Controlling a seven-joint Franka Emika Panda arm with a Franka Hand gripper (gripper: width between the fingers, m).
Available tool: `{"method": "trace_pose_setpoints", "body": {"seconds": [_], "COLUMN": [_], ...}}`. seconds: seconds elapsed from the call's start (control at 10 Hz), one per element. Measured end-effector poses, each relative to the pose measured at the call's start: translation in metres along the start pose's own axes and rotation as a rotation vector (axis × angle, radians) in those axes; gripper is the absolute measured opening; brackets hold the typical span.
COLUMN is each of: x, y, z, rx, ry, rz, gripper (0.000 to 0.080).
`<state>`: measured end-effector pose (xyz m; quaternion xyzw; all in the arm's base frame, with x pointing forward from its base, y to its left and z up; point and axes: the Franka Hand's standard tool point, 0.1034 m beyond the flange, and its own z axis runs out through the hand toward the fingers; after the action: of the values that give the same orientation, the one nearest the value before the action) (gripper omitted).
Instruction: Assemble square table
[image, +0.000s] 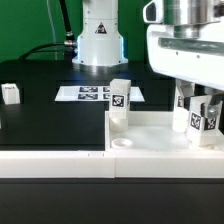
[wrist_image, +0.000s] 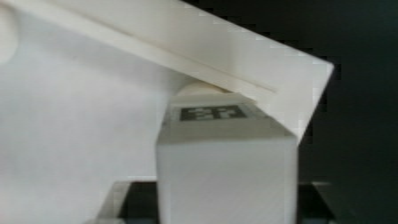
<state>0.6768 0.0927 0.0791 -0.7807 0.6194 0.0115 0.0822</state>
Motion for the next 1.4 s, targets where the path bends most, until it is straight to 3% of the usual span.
{"method": "trace_pose_setpoints", "body": {"seconds": [0.3,0.4,0.5,0.6,1.1,1.3,1.4], "x": [-0.001,-0.002,-0.007,-0.011,-0.010,-0.011,-0.014], "y": [0.000,0.003,0.005,0.004,0.003,0.000,-0.001], "z": [0.001,0.001,0.002,0.004,0.004,0.002,0.002], "rx": [0.000,-0.020,-0.059,-0.068,-0.075,-0.115,-0.118], "ry": [-0.004,0.006,0.035,0.050,0.049,0.083,0.083], "rz": [0.082,-0.001,-0.155,-0.289,-0.679,-1.023,-1.128], "gripper": [0.0294,0.0401,0.0539,0.0615,0.0649,0.0649,0.0649]}}
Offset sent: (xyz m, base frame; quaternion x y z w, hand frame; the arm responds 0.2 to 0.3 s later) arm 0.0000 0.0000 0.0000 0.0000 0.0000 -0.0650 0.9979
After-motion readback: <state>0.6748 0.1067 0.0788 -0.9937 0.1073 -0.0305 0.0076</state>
